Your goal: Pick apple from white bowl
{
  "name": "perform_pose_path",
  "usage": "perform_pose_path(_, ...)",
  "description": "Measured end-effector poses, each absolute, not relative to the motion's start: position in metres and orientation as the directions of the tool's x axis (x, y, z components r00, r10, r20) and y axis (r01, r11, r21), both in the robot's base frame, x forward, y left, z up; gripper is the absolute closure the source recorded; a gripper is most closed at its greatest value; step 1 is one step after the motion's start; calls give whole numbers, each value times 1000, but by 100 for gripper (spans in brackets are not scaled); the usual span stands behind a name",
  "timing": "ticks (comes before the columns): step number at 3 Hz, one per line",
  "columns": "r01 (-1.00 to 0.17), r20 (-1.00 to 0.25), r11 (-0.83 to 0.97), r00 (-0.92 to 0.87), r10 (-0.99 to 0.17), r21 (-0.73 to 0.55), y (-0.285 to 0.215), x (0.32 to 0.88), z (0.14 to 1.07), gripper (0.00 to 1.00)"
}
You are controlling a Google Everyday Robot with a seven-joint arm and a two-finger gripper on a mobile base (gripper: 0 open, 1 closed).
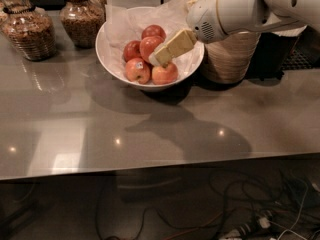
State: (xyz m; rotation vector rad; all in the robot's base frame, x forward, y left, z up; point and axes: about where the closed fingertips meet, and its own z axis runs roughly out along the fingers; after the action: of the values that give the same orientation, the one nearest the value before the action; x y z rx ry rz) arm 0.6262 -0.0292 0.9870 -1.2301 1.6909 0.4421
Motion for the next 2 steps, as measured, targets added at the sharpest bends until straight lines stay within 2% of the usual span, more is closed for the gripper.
perform_pose_path(2, -885, -866, 417, -29, -499, -210, -5, 652, 962, 0)
